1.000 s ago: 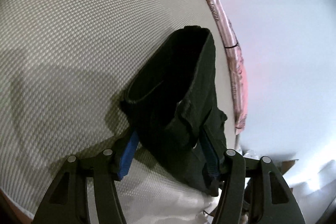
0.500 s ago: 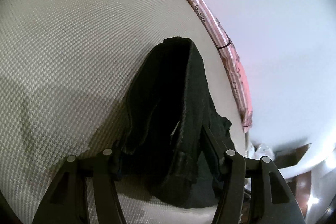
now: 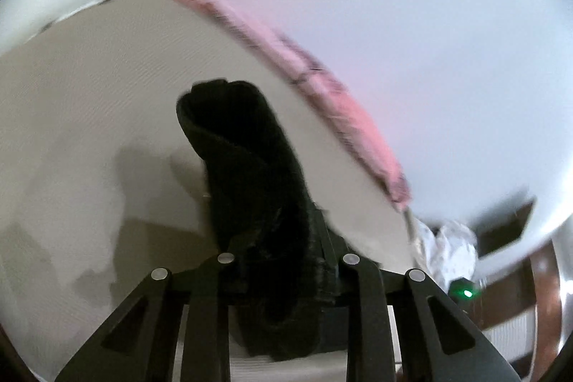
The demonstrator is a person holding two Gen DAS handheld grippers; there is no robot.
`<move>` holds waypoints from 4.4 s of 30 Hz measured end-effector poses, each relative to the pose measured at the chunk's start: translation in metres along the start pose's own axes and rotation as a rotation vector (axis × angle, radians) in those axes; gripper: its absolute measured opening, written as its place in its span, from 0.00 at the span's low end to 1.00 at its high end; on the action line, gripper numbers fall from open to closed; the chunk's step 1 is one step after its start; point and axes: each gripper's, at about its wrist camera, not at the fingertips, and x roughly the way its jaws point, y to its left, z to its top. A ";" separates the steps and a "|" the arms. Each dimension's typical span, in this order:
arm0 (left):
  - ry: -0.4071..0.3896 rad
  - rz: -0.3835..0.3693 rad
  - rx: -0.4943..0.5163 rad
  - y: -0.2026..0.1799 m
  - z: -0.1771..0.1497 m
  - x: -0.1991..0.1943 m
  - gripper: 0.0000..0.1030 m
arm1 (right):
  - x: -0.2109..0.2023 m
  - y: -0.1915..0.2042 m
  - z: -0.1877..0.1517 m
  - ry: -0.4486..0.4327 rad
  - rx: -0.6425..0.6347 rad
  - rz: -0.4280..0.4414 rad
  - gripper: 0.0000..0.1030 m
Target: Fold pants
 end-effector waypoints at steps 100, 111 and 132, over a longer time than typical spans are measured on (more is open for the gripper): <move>0.315 0.356 0.583 -0.099 -0.146 0.185 0.73 | -0.043 -0.103 -0.028 0.060 0.235 0.201 0.20; 0.340 0.370 0.672 -0.105 -0.161 0.171 0.73 | -0.058 -0.094 -0.044 0.073 0.170 0.072 0.07; 0.259 0.553 0.753 -0.111 -0.186 0.179 0.80 | -0.066 -0.069 -0.004 -0.001 0.074 -0.068 0.37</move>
